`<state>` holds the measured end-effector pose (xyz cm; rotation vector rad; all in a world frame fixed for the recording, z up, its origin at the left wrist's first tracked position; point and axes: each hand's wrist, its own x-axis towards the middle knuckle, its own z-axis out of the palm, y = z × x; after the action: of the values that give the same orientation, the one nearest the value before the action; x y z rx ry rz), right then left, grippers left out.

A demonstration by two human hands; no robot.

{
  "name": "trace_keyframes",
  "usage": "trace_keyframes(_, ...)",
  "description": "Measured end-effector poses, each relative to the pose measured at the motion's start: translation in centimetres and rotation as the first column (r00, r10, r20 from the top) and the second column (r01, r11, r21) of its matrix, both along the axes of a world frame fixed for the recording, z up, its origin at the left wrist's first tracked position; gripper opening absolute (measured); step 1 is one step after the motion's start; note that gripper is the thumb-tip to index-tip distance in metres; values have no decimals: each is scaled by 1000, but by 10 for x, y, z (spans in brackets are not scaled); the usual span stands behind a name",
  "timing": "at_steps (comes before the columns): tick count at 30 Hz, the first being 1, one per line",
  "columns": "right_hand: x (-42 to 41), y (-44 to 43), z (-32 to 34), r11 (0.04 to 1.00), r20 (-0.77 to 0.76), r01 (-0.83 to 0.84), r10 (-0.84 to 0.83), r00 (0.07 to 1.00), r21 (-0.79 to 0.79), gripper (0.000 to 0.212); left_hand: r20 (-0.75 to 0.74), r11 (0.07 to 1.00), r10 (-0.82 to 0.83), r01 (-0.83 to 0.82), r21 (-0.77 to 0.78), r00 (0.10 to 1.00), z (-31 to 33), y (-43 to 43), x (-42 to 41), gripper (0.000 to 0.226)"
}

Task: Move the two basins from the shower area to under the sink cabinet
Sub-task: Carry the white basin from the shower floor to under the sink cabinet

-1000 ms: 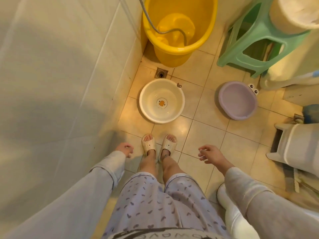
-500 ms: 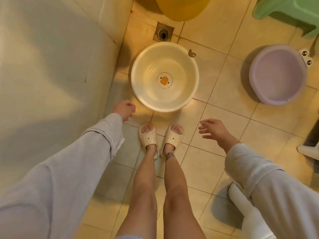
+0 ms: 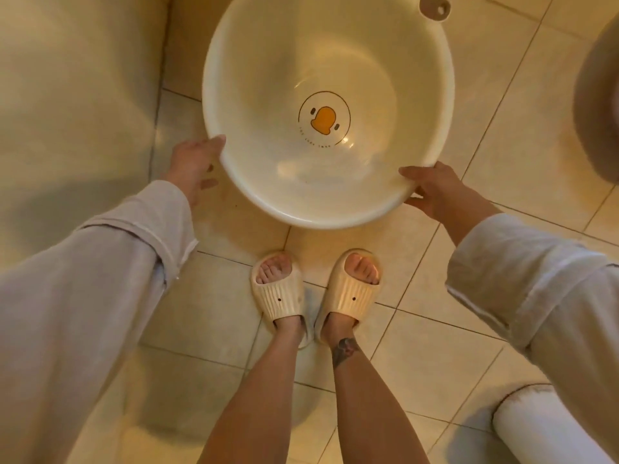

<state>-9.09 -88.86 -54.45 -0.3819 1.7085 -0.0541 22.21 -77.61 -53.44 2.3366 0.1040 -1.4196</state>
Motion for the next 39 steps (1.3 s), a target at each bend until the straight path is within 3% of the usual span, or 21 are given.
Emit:
trace_keyframes(3,-1,7,2,992,47,125,-126,991,26,55,-30,998,17,-19,-59,999,5,-2,-5,40)
trace_keyframes(7,-10,27,48,970,18,217,-220,975,107,58,-78,981,186,-189,-34,980,48,6,-20,41)
trace_keyframes(16,-61,73,282,973,-53,146,-139,989,181,52,-177,921,389,-383,66,904,268,75,-81,41)
trace_keyframes(21,-88,94,412,990,-21,107,-105,994,96,49,-201,937,345,-351,6,917,398,94,-97,40)
trace_keyframes(27,-109,124,513,983,43,167,-164,986,-72,43,-200,934,298,-328,-141,933,506,95,-105,43)
trace_keyframes(32,-126,145,559,951,111,260,-244,963,-165,41,-216,939,191,-243,-245,957,553,98,-112,43)
trace_keyframes(39,-148,173,585,885,162,353,-318,934,-302,32,-312,909,78,-196,-367,947,568,95,-122,42)
